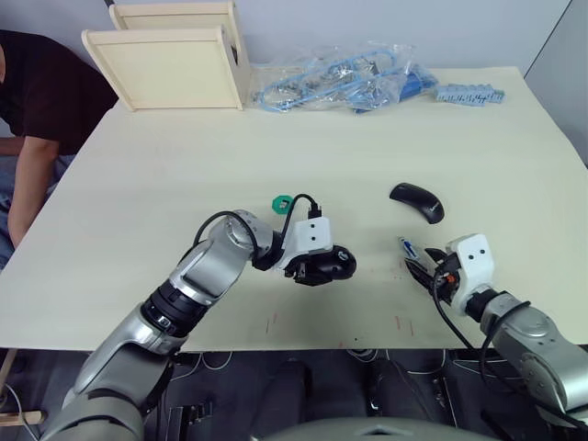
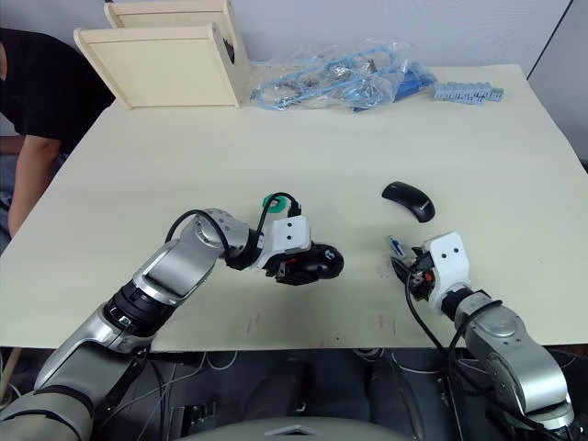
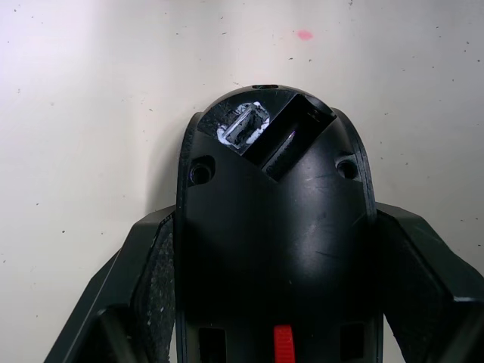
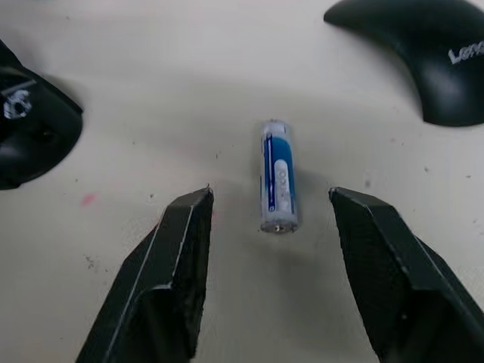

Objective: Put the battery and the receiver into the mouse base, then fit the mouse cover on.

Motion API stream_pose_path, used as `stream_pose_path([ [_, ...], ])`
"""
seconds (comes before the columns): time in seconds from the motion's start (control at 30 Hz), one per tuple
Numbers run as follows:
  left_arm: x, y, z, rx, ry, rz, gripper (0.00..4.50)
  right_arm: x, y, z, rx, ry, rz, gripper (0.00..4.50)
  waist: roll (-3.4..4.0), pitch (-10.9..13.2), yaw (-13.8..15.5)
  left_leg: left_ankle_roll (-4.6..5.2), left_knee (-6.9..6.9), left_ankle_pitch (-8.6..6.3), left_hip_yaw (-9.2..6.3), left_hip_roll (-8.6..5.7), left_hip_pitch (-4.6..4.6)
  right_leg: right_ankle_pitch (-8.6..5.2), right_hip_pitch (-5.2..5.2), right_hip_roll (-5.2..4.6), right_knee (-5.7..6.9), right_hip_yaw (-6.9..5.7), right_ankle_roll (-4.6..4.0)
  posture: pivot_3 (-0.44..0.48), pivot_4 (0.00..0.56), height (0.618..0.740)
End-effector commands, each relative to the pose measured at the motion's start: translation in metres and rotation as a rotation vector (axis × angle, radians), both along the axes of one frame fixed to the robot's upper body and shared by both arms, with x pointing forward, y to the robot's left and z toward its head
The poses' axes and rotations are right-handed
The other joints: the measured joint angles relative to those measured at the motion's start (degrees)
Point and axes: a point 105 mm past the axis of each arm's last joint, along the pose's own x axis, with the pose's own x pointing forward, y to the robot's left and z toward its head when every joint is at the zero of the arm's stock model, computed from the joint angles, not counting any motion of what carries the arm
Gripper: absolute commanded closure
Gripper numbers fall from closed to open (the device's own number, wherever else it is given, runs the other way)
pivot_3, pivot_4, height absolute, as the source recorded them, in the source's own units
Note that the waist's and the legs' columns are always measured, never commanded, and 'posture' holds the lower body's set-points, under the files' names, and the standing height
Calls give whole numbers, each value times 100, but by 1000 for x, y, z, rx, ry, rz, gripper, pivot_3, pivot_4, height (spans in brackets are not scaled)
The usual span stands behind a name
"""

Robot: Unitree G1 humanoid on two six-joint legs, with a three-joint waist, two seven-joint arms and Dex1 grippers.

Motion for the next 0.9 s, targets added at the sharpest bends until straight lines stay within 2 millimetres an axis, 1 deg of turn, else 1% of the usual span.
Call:
stream_pose_path([
  [0.03, -3, -1, -10, 23, 18, 10, 1505, 4, 1, 6, -5, -27, -19, 2047, 1, -1, 0, 0, 0, 0, 0, 0, -1, 0, 0, 0, 0, -2, 0, 0, 150, 740],
  [0.37, -3, -2, -10, 18, 15, 15, 1505, 11, 2, -3, -31, -18, -29, 2047, 1, -1, 2, 0, 0, 0, 1, -1, -1, 0, 0, 0, 0, -2, 0, 0, 150, 740],
  [0.47, -3, -3, -10, 16, 17, 15, 1505, 12, 4, -5, -30, -17, -28, 2880, 1, -2, 1, 0, 0, 0, 1, -1, 0, 0, 0, 0, 0, -2, 0, 0, 150, 740],
  [0.5, -3, -3, -10, 16, 17, 15, 1505, 12, 4, -5, -32, -20, -27, 3023, 2, -2, 1, 0, 0, 0, 1, -1, 0, 0, 0, 0, 0, -2, 0, 0, 150, 740],
  [0.57, -3, -2, -10, 15, 17, 16, 1505, 12, 3, -3, -34, -27, -26, 4109, 2, -2, 2, 0, 0, 0, 0, -1, 0, 0, 0, 0, 0, -3, 0, 0, 150, 740],
  [0.6, -3, -2, -10, 15, 18, 16, 1505, 12, 3, -2, -36, -30, -24, 4343, 2, -2, 2, 0, 0, 0, 0, -1, 0, 0, 0, 0, -1, -2, 0, 0, 150, 740],
  [0.63, -3, -2, -10, 14, 17, 16, 1505, 12, 3, -1, -37, -33, -20, 4417, 2, -2, 2, 0, 0, 0, 0, -1, 0, 0, 0, 0, 0, -2, 0, 0, 150, 740],
  [0.8, -3, -3, -10, 11, 17, 13, 1505, 7, 3, 7, -65, -46, 28, 4417, 2, -2, 3, 0, 0, 0, 0, -1, -1, 0, 0, 0, -1, -2, 0, 0, 150, 740],
  [0.87, -3, -3, -10, 12, 15, 10, 1505, -2, 9, 19, -169, -82, 135, 4417, 11, -1, 7, 0, 0, 0, 0, -2, -1, 0, 0, 0, -1, -3, 0, 0, 150, 740],
  [0.9, -3, -3, -10, 12, 14, 9, 1505, -7, 12, 22, -202, -87, 178, 4417, 11, -1, 6, 0, 2, 0, 0, -5, -4, 0, -1, -3, 0, -2, 1, 0, 150, 740],
])
